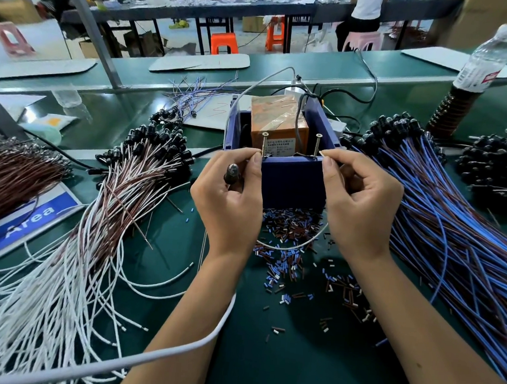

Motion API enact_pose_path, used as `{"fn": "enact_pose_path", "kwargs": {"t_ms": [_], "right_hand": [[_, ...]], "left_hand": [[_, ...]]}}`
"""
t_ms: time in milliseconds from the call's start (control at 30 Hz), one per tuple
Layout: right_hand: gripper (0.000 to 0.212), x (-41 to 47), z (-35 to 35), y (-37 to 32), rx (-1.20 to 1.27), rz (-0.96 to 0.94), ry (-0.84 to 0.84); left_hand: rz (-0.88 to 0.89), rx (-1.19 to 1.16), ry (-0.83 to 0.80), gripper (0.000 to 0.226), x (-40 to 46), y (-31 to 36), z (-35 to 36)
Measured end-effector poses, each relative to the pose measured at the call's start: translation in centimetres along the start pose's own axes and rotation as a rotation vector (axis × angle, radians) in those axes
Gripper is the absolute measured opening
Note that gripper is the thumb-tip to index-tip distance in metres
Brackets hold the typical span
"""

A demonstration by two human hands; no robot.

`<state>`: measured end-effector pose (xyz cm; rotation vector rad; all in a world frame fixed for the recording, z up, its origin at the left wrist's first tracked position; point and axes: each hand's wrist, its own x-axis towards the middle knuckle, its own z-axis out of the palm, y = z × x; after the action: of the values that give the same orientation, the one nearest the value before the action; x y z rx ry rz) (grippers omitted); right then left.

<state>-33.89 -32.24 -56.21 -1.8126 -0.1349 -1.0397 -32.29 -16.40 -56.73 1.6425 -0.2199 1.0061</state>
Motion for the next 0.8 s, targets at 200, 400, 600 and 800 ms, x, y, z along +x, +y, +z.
{"fn": "enact_pose_path", "kwargs": {"t_ms": [200, 400, 600, 800], "right_hand": [[0.012, -0.3, -1.0, -0.8, 0.013, 0.026, 0.033], [0.009, 4.5, -3.1, -3.8, 0.059, -0.012, 0.062], [0.007, 16.2, -2.9, -5.1, 0.066, 0.224, -0.093], [0.02, 24.6, -0.4, -1.5, 0.198, 0.547, -0.093]], "left_hand": [[-0.102, -0.102, -0.016, 0.011, 0.0, 1.5, -1.0], [-0.326, -0.399, -0.025, 0.011, 4.4, 5.2, -1.0], [-0.567, -0.746, 0.107, 0.023, 17.3, 7.0, 0.9], [-0.728, -0.179, -0.184, 0.08, 25.4, 5.5, 3.9]]}}
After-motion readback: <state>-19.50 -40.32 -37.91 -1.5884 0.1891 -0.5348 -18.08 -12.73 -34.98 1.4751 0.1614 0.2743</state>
